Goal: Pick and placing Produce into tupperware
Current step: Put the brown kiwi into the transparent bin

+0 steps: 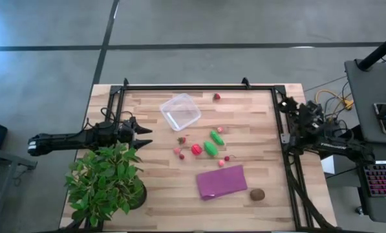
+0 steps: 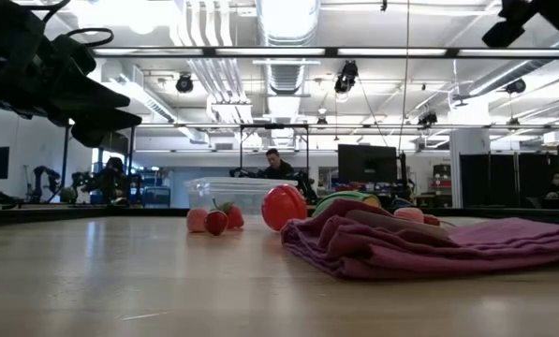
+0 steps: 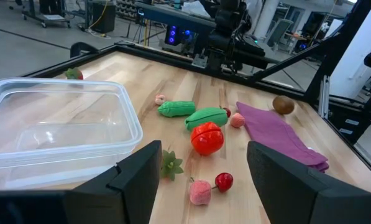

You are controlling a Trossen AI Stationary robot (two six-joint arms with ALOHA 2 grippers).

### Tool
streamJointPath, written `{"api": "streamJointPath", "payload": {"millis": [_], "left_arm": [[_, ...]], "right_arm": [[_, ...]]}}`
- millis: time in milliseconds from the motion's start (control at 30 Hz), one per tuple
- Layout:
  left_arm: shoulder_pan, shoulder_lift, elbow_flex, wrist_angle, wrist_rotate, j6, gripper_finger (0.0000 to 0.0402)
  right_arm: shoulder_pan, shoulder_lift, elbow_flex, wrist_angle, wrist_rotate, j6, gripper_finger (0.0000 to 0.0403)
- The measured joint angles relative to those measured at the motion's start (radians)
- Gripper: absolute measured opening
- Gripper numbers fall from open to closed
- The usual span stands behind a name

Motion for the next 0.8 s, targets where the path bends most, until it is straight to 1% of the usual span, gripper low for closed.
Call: {"api": "streamJointPath", "payload": {"millis": [100,367,500,533,667,700,800], "left_arm": [[0.0,0.0,0.0,0.0,0.0,0.0,0.0224],[0.0,0.0,0.0,0.0,0.0,0.0,0.0224],[0.0,0.0,0.0,0.0,0.0,0.0,0.0224],[0.0,0.0,0.0,0.0,0.0,0.0,0.0224],[0.0,0.0,0.0,0.0,0.0,0.0,0.0224],[0.0,0.0,0.0,0.0,0.0,0.0,0.0224],[0.0,0.0,0.0,0.0,0.0,0.0,0.0224]], "right_arm": [[0.0,0.007,0.0,0.003,0.026,-0.043,0.0216],[0.0,0.028,0.0,-0.005,0.12,-0.029,0.0216],[0.0,0.026,0.0,0.0,0.119,-0.018,0.0216],[0.0,0.026,0.0,-0.001,0.114,0.01,0.0216],[0.0,0.026,0.0,0.002,0.117,0.221,0.0216],[0.0,0.027,0.0,-0.007,0.133,0.221,0.0216],[0.001,0.037,0.0,-0.087,0.167,0.077,0.0216]]}}
